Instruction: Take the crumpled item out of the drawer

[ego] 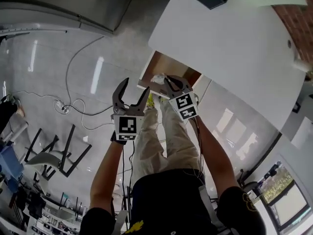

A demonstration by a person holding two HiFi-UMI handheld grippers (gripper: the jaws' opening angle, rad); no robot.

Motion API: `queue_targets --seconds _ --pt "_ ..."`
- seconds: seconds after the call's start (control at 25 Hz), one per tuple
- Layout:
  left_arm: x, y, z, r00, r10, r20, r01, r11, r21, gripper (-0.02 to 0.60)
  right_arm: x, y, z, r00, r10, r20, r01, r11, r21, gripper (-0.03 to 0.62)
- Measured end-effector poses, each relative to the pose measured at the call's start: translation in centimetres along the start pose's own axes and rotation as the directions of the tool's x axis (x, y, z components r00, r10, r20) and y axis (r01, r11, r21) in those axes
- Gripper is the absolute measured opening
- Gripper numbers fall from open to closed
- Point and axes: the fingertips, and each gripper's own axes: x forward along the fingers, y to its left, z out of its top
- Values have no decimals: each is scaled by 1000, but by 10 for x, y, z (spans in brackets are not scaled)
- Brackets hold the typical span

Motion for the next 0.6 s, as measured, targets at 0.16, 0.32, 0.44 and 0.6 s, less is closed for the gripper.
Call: queue_targets --seconds 0.16,0.32,0.44,0.6 --pt "-36 -6 49 1000 2 24 -3 1000 13 327 -82 3 59 992 -66 107 64 998 22 60" --pt "-65 -21 98 998 -17 60 15 999 38 325 -152 4 112 971 -120 209 120 993 12 60" --pt "-82 -32 136 994 -46 98 38 996 83 324 -194 0 146 944 -176 279 179 984 15 60" --pt "-105 -51 181 984 -77 161 64 995 80 322 -257 -2 187 893 -249 374 254 967 37 60"
